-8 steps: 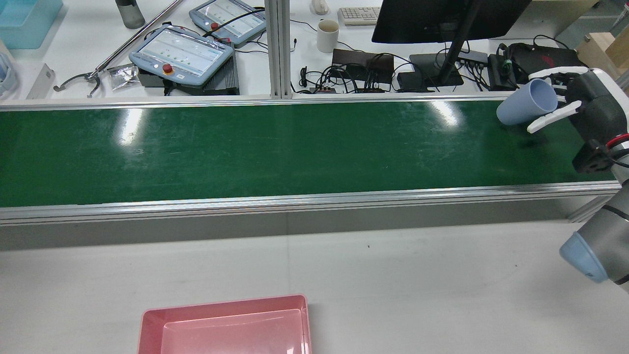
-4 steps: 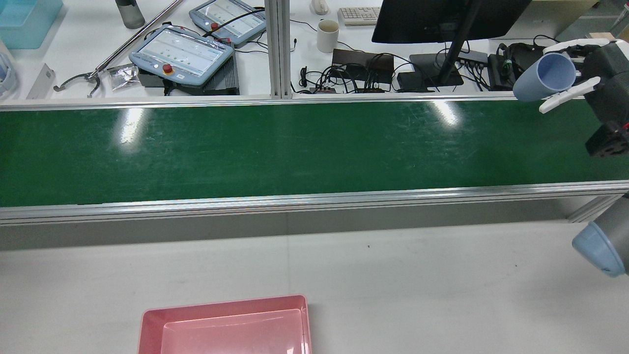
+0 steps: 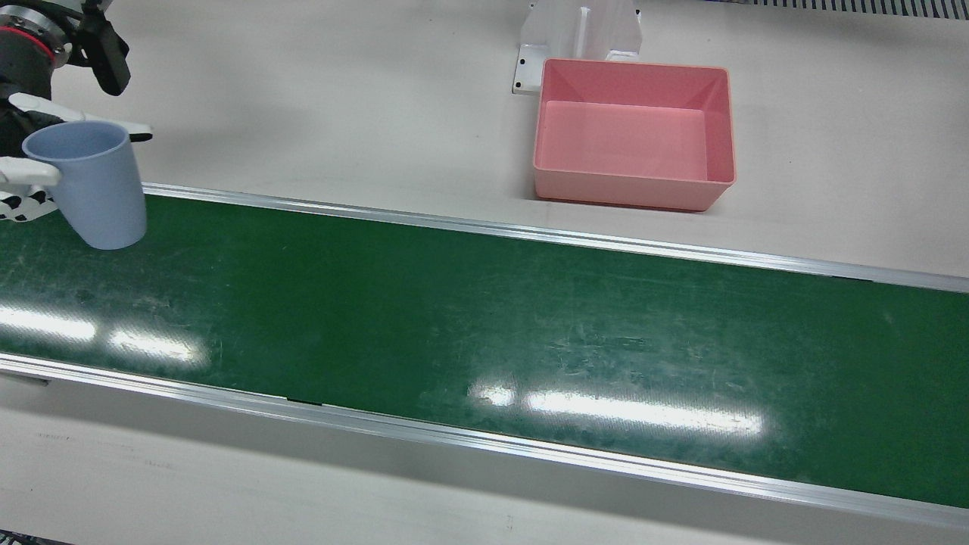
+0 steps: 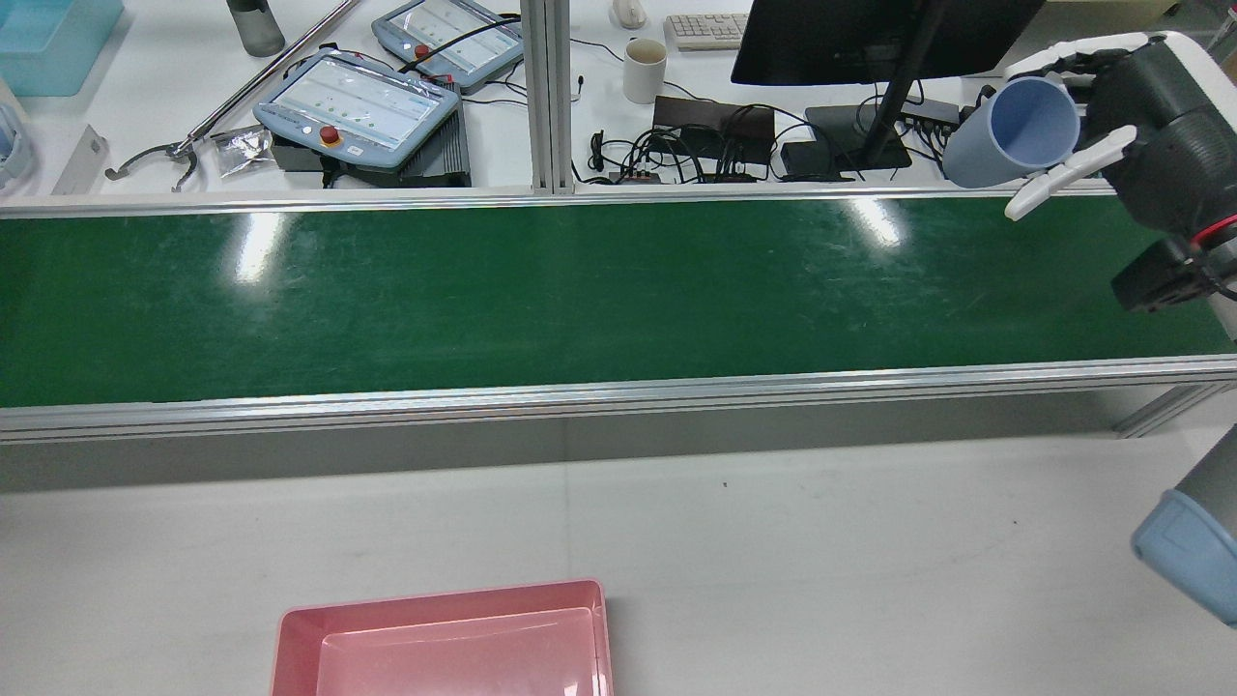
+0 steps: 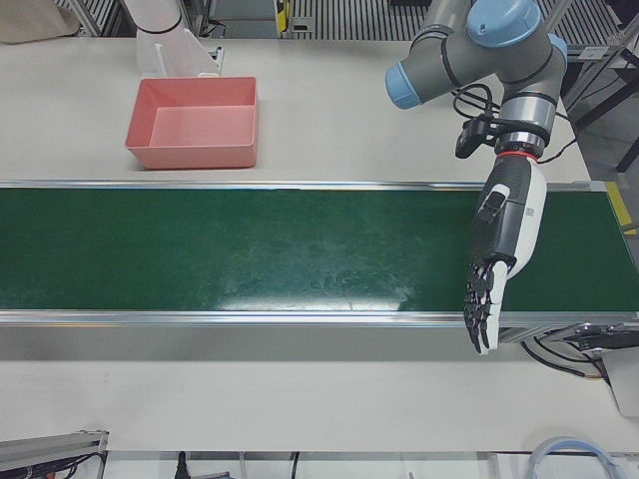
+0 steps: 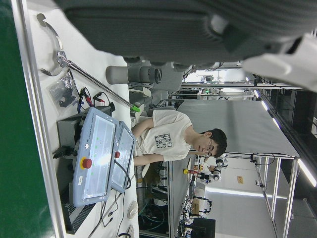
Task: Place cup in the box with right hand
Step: 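Lift the cup off the belt and swing it toward the pink box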
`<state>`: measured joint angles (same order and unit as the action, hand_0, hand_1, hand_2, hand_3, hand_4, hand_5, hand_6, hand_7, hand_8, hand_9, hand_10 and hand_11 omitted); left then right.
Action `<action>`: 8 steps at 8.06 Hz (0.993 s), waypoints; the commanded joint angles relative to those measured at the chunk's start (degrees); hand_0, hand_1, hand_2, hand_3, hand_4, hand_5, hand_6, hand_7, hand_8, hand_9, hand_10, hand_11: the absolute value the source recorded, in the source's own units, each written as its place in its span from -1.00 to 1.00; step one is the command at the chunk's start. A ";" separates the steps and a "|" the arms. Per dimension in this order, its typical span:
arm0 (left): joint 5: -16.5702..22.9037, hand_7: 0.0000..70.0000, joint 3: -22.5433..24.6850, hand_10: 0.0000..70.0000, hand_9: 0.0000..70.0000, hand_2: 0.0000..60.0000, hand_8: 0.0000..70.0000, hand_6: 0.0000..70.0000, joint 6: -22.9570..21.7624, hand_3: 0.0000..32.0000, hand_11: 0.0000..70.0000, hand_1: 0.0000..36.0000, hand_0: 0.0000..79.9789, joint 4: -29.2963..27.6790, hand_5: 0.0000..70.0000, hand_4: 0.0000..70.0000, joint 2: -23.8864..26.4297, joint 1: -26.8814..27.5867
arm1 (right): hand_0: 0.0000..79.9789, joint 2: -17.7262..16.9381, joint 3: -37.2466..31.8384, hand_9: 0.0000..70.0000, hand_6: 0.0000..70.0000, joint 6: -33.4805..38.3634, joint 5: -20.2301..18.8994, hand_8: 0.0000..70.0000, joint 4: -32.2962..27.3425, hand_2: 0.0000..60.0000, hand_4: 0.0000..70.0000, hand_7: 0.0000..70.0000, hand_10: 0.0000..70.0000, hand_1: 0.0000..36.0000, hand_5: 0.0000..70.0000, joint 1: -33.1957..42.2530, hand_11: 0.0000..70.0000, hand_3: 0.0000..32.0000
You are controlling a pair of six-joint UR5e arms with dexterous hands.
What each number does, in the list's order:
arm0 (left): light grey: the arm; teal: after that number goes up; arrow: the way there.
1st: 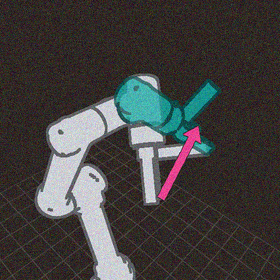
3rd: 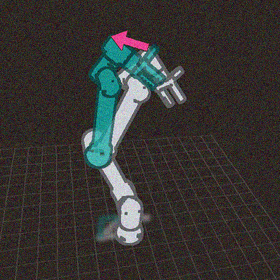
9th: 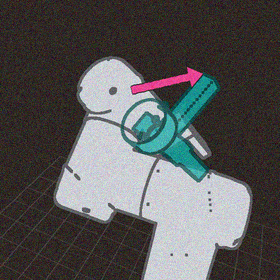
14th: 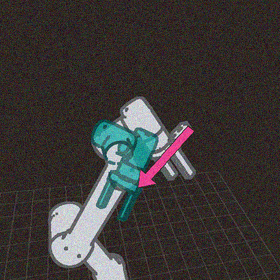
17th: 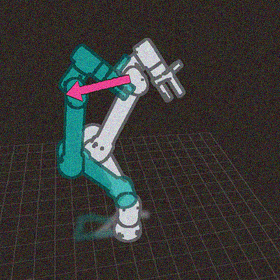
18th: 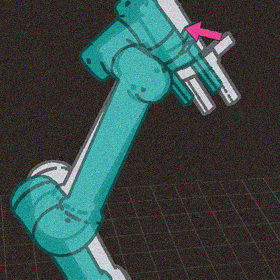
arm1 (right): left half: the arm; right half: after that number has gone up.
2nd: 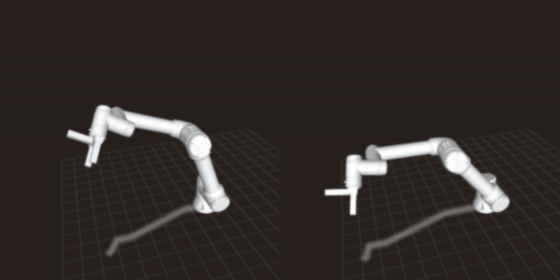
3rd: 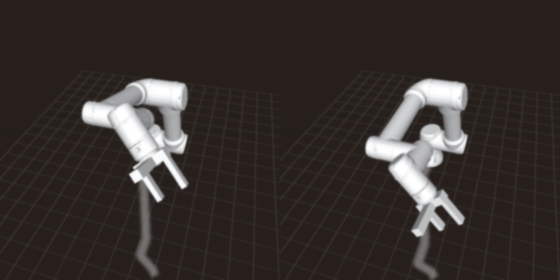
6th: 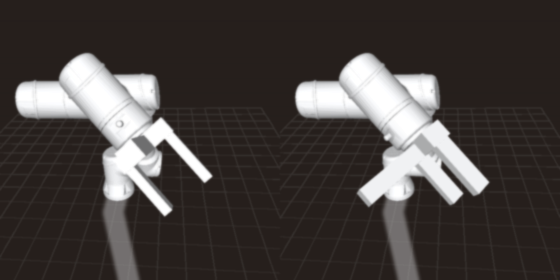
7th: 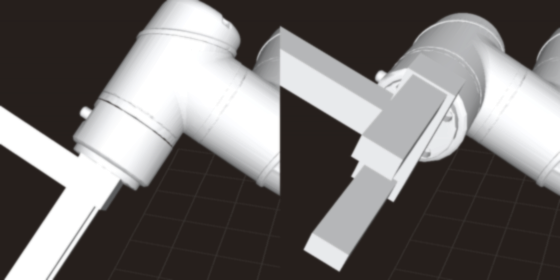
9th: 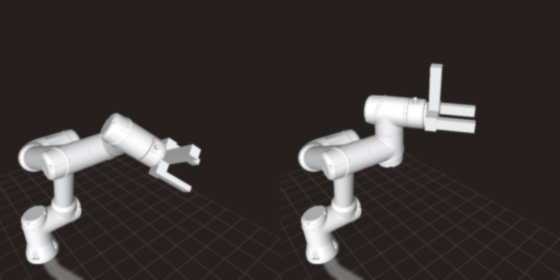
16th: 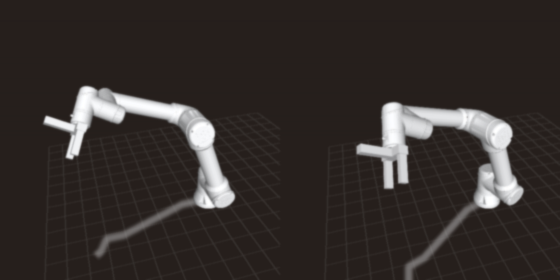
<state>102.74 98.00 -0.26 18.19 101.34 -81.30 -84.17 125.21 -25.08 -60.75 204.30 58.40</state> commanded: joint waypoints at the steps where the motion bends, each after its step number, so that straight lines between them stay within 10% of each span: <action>1: 0.00 -1.00 0.00 -1.00 -1.00 -1.00 -1.00 -1.00 0.00 -1.00 -1.00 -1.00 -1.00 0.00 -1.00 -1.00 0.00 0.00 | 1.00 3.82 9.68 1.00 0.60 -5.65 5.35 1.00 3.73 1.00 0.67 1.00 1.00 1.00 -0.05 -13.79 1.00 -1.00; 6: 0.00 -1.00 0.00 -1.00 -1.00 -1.00 -1.00 -1.00 0.00 -1.00 -1.00 -1.00 -1.00 0.00 -1.00 -1.00 0.09 0.00 | 1.00 14.71 15.07 1.00 0.58 -30.50 20.83 1.00 1.20 1.00 0.79 1.00 1.00 1.00 -0.07 -46.31 1.00 -1.00; 8: 0.00 -1.00 0.00 -1.00 -1.00 -1.00 -1.00 -1.00 0.00 -1.00 -1.00 -1.00 -1.00 0.00 -1.00 -1.00 0.00 0.00 | 1.00 14.56 12.88 1.00 0.56 -41.40 21.54 1.00 -10.98 1.00 0.56 1.00 1.00 1.00 -0.06 -53.62 1.00 -1.00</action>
<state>102.74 98.00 -0.27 18.19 101.38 -81.30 -70.64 139.95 -55.25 -40.95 203.65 13.49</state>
